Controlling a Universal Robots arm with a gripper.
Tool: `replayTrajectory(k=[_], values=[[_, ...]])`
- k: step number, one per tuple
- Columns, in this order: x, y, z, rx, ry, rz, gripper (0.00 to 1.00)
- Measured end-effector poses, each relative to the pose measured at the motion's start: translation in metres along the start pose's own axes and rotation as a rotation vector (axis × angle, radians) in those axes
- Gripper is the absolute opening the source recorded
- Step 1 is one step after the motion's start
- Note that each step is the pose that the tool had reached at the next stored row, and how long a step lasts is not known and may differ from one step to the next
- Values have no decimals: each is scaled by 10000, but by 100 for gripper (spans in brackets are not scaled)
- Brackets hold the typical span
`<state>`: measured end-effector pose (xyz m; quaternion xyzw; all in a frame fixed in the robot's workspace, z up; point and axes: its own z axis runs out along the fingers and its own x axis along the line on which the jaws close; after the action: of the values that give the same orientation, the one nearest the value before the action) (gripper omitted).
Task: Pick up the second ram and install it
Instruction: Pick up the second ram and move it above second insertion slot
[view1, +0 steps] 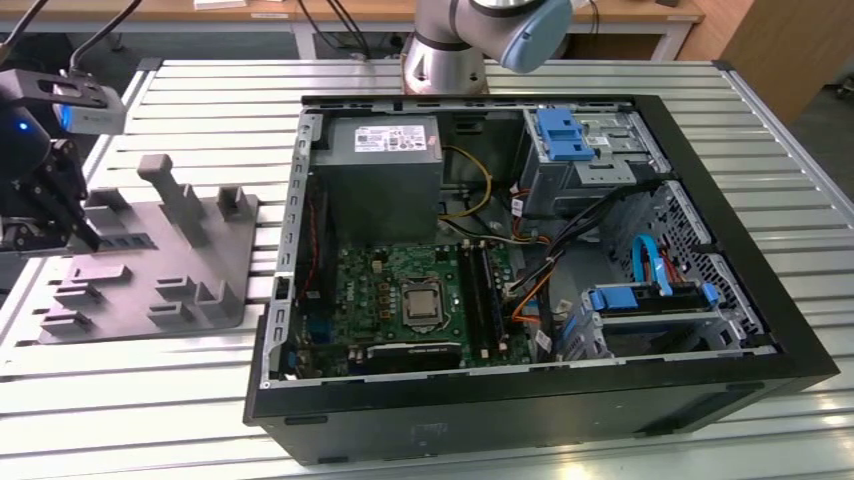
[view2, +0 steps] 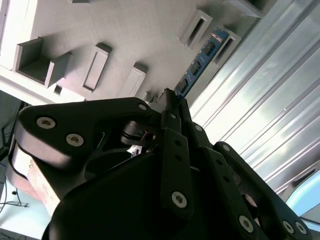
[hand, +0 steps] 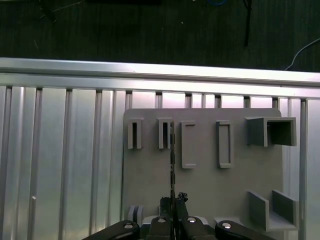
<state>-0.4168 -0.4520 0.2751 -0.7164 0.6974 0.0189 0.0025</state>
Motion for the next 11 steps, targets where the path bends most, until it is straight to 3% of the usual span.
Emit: replayTrajectory(k=[11], values=[[-4,3,-119,0,0,0,14]])
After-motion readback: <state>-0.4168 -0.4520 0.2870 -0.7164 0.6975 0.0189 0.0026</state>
